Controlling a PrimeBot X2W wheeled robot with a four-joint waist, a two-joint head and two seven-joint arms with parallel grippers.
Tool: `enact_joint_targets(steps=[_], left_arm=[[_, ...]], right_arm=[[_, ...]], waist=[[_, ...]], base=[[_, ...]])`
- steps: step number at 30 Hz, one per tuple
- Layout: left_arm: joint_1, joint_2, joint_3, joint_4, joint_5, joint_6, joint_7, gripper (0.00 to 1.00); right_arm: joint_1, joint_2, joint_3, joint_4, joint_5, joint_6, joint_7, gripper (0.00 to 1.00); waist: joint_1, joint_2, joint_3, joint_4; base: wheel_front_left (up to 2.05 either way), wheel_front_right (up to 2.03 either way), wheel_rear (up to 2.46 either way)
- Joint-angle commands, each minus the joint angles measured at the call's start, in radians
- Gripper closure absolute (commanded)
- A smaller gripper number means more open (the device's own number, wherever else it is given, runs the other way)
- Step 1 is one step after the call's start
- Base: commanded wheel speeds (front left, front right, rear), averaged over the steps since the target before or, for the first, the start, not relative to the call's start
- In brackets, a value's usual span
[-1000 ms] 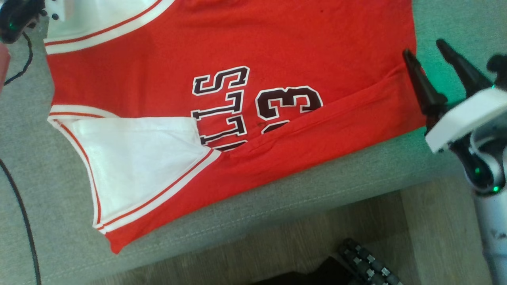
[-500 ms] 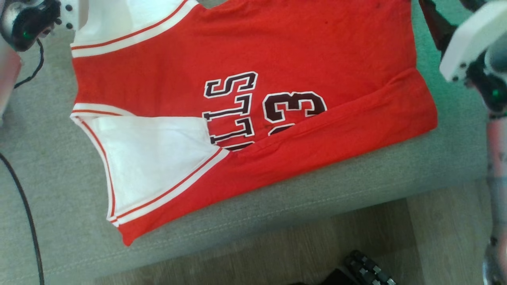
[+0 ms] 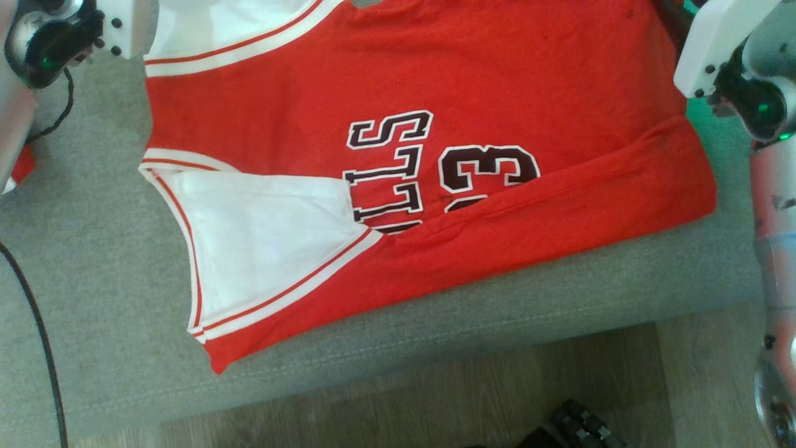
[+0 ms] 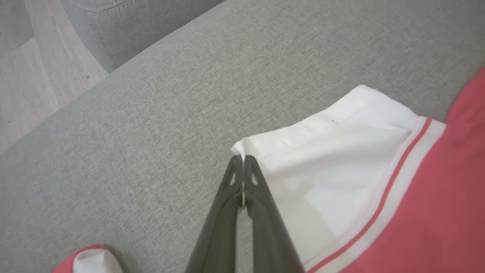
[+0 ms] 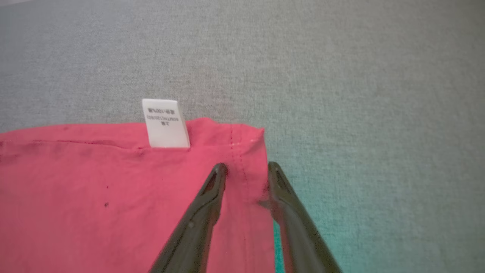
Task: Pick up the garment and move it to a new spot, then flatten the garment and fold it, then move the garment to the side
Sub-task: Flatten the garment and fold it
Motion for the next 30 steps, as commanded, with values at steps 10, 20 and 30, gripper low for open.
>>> enact_joint_targets(steps=[10,20,30], left_arm=[[-0.079,0.043,0.006,-0.025,-0.02,-0.006,-0.019,1.0],[-0.1,0.052,-0.006,-0.031,-0.019,-0.006,-0.107,1.0],[-0.161,0.029,0.008,-0.008,0.038,-0.001,-0.325,1.0]], right_arm=[[-0.102,-0.019,0.033,0.021,0.015,0.0,-0.022,0.86],[-0.127,-0.036,0.025,0.033,0.016,0.0,-0.051,1.0],[-0.167,-0.068,-0.036,0.038,0.058,0.0,-0.122,1.0]], waist=[[-0.0001,0.0,0.004,0.027],[-0.0001,0.0,0.004,0.038],[-0.0001,0.0,-0.01,0.067]], base=[[0.0,0.0,0.0],[0.0,0.0,0.0],[0.0,0.0,0.0]])
